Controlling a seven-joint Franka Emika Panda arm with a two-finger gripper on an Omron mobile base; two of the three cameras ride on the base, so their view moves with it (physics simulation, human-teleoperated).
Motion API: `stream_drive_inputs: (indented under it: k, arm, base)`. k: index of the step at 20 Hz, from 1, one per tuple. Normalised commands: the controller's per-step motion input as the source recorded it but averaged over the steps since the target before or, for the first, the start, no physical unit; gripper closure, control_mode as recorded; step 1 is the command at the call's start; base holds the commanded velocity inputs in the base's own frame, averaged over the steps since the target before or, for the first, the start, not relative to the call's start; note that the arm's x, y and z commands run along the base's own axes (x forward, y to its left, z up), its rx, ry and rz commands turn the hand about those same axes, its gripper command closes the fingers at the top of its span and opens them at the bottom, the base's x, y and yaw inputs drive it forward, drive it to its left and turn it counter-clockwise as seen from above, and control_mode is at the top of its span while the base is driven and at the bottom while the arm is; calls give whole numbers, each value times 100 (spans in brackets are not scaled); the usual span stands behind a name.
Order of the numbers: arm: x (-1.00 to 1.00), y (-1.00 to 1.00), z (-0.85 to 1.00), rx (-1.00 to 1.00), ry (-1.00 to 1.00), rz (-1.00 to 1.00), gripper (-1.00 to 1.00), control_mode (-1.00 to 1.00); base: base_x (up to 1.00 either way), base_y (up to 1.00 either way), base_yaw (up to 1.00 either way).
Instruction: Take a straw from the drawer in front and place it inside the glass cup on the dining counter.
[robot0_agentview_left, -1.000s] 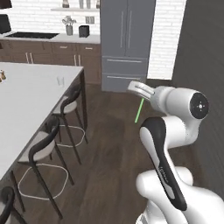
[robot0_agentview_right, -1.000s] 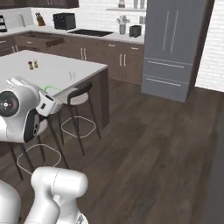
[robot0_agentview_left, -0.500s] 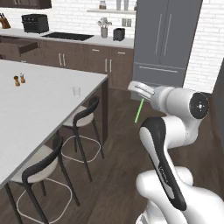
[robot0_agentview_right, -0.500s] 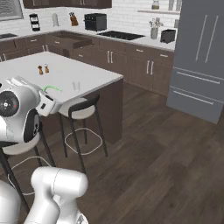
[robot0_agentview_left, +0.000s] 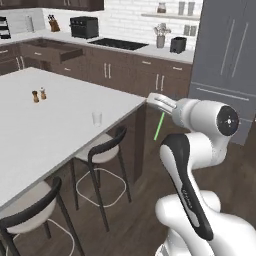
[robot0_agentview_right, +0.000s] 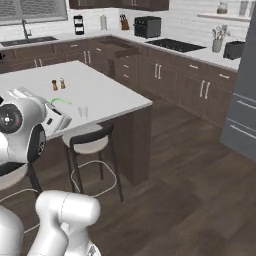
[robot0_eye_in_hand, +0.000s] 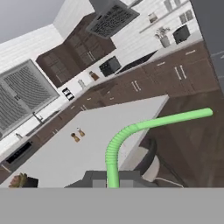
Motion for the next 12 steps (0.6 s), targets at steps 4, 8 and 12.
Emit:
stream_drive_inputs:
  k: [4, 8, 12]
  arm:
    - [0, 0, 0, 0, 0, 0, 100, 100]
    - [0, 0, 0, 0, 0, 0, 100, 100]
    - [0, 0, 0, 0, 0, 0, 100, 100]
  base:
    - [100, -37, 49]
    - [100, -33, 51]
    - [96, -24, 58]
